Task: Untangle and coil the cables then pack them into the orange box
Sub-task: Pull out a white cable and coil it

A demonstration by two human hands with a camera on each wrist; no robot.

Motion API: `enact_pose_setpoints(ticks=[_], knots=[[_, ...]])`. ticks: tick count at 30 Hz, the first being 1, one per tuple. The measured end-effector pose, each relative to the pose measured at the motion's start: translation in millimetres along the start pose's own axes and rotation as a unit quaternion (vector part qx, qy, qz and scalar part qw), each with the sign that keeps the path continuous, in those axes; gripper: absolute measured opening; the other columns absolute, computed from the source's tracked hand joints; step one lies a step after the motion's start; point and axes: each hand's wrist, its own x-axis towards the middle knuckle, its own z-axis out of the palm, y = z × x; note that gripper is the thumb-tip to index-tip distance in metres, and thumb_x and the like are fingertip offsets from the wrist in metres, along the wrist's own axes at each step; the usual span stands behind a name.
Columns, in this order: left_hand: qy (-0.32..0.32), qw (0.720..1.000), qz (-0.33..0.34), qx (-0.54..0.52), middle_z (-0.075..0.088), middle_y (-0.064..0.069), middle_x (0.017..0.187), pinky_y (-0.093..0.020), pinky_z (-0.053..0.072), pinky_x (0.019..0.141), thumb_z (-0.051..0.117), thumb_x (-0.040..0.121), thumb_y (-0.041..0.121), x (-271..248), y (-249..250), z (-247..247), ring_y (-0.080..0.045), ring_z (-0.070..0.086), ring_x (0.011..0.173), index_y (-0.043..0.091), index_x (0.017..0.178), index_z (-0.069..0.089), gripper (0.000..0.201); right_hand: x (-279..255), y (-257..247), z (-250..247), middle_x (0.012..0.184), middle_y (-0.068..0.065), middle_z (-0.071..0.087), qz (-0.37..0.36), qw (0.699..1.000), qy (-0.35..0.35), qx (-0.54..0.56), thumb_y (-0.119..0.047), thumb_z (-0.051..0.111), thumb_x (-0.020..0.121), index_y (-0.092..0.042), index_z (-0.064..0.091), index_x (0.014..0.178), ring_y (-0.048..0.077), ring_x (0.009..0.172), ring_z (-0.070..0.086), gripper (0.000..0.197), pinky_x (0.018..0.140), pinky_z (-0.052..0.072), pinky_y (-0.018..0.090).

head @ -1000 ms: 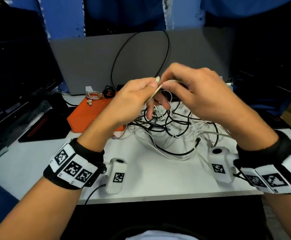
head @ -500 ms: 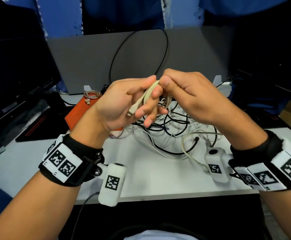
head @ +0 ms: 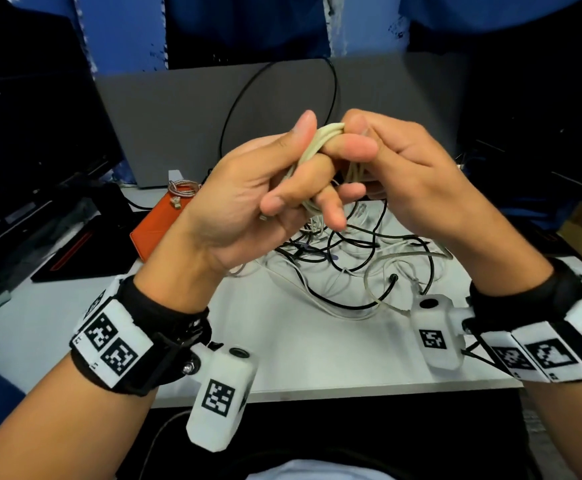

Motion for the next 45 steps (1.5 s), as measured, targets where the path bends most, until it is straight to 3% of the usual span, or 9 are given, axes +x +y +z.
enact_pose_setpoints(ticks=[6, 12, 16, 22, 26, 30, 36, 41, 45], knots=[[-0.008, 0.999, 0.015, -0.051, 0.035, 0.009, 0.043, -0.025, 0.053, 0.086, 0.022, 0.109, 0.023, 1, 9, 0, -0.003, 0.047, 0.041, 0.003, 0.102, 0.06, 0.044, -1, -2, 2, 0.061, -0.017, 0.045, 0.055, 0.996, -0.011, 0.074, -0.031, 0.031, 0.112, -0.013, 0.056, 0.088, 0.001, 0.051, 0.039, 0.039, 0.049, 0.034, 0.017], [0.126, 0.959, 0.118, -0.227, 0.071, -0.002, 0.082, -0.025, 0.054, 0.084, 0.026, 0.112, 0.02, 8, 12, -14, -0.008, 0.055, 0.05, -0.008, 0.12, 0.054, 0.04, 1, 12, 3, 0.068, -0.007, 0.054, 0.108, 0.952, -0.109, -0.266, -0.041, 0.036, 0.11, -0.029, 0.062, 0.105, 0.005, 0.062, 0.053, 0.028, 0.063, 0.044, 0.036], [0.324, 0.917, 0.13, 0.191, 0.077, -0.007, 0.106, -0.027, 0.054, 0.078, 0.027, 0.113, 0.021, 17, -11, -11, -0.012, 0.066, 0.063, -0.004, 0.124, 0.055, 0.039, -1, 5, 20, 0.063, -0.006, 0.048, 0.071, 0.939, -0.18, -0.285, -0.034, 0.043, 0.109, -0.019, 0.054, 0.084, 0.008, 0.062, 0.048, 0.031, 0.06, 0.036, 0.024], [0.276, 0.743, 0.021, 0.609, 0.069, 0.01, 0.085, -0.032, 0.048, 0.068, 0.035, 0.111, 0.026, 13, -26, -20, -0.006, 0.062, 0.07, 0.005, 0.11, 0.06, 0.033, 0, 3, 1, 0.07, -0.018, 0.066, 0.073, 0.967, -0.092, -0.224, -0.029, 0.058, 0.103, -0.021, 0.07, 0.094, 0.007, 0.066, 0.063, 0.017, 0.062, 0.045, 0.034], [0.143, 0.898, -0.068, 0.41, 0.07, -0.011, 0.071, -0.023, 0.042, 0.059, 0.032, 0.112, 0.025, 8, -11, -21, -0.024, 0.046, 0.046, 0.019, 0.09, 0.067, 0.042, 1, 3, -2, 0.073, 0.003, 0.07, 0.058, 0.986, -0.002, -0.154, -0.035, 0.065, 0.099, -0.02, 0.062, 0.095, 0.024, 0.071, 0.064, 0.016, 0.075, 0.053, 0.052], [0.044, 0.957, -0.095, 0.27, 0.05, -0.007, 0.053, -0.03, 0.052, 0.07, 0.033, 0.11, 0.022, -1, 0, -31, -0.024, 0.025, 0.041, 0.007, 0.095, 0.072, 0.045, -1, 2, 7, 0.068, -0.002, 0.063, 0.038, 0.989, 0.021, -0.14, -0.038, 0.065, 0.1, -0.019, 0.06, 0.106, 0.018, 0.067, 0.059, 0.02, 0.072, 0.051, 0.046], [0.022, 0.991, -0.061, 0.117, 0.042, 0.009, 0.049, -0.026, 0.05, 0.071, 0.027, 0.11, 0.021, -4, 3, -34, -0.004, 0.037, 0.037, 0.007, 0.091, 0.057, 0.039, 1, 1, 17, 0.082, -0.011, 0.066, 0.021, 0.985, 0.025, -0.171, -0.039, 0.037, 0.11, -0.037, 0.066, 0.091, 0.006, 0.08, 0.062, 0.035, 0.076, 0.047, 0.033], [0.004, 0.992, -0.081, 0.101, 0.061, -0.001, 0.059, -0.03, 0.054, 0.086, 0.029, 0.106, 0.021, -4, 6, -30, -0.015, 0.06, 0.05, 0.004, 0.097, 0.057, 0.033, 2, 0, 8, 0.085, 0.0, 0.074, 0.031, 0.994, -0.002, -0.109, -0.048, 0.044, 0.106, -0.042, 0.065, 0.082, 0.025, 0.084, 0.07, 0.033, 0.085, 0.052, 0.055], [0.019, 0.982, -0.12, 0.144, 0.055, -0.004, 0.052, -0.031, 0.053, 0.086, 0.034, 0.106, 0.03, -7, 11, -30, -0.019, 0.054, 0.046, 0.006, 0.089, 0.062, 0.04, -1, -4, 6, 0.076, -0.008, 0.069, 0.031, 0.988, -0.026, -0.148, -0.039, 0.047, 0.108, -0.042, 0.068, 0.084, 0.023, 0.077, 0.064, 0.032, 0.078, 0.05, 0.047]])
